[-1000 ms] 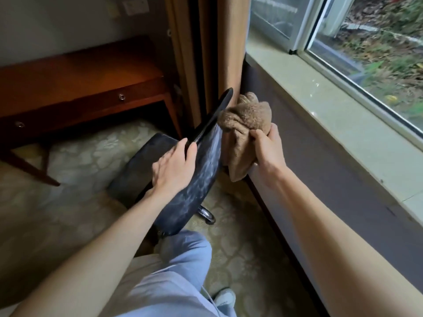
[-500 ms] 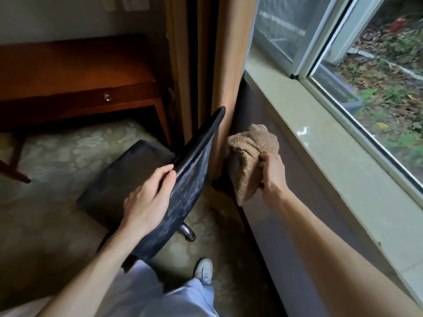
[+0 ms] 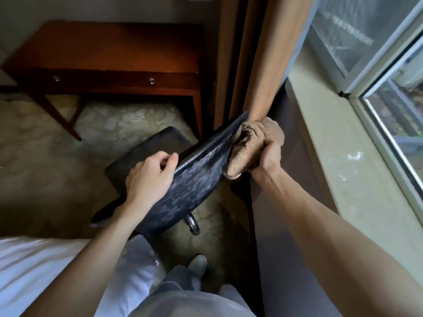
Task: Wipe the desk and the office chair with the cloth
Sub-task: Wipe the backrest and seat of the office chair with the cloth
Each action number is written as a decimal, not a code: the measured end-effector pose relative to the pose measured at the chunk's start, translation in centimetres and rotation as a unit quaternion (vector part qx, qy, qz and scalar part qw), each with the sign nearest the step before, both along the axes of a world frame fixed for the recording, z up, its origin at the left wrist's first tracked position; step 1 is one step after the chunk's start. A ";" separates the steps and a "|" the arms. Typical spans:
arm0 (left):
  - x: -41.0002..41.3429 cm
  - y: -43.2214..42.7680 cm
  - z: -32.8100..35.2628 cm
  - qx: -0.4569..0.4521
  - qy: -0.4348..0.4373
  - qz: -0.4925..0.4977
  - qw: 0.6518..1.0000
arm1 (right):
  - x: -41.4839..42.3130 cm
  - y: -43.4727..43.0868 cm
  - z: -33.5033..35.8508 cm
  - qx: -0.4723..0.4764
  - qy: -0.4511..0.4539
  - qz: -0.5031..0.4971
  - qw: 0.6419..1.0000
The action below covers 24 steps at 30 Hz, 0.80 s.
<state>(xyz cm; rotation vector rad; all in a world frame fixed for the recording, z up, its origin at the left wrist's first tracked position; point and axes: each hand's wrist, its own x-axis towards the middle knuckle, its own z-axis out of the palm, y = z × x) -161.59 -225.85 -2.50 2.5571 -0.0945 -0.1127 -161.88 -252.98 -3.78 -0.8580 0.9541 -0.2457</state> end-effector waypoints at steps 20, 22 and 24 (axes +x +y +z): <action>-0.2 -0.8 -2.2 0.119 -0.155 0.129 0.972 | 4.9 -0.1 -6.0 -0.197 -0.195 0.071 0.958; -0.6 -0.6 -2.6 0.138 -0.190 0.133 0.963 | 4.7 0.4 -7.5 -0.205 -0.215 0.066 0.952; -0.7 -0.4 -2.8 0.159 -0.210 0.119 0.957 | 4.6 0.2 -8.3 -0.192 -0.235 0.074 0.950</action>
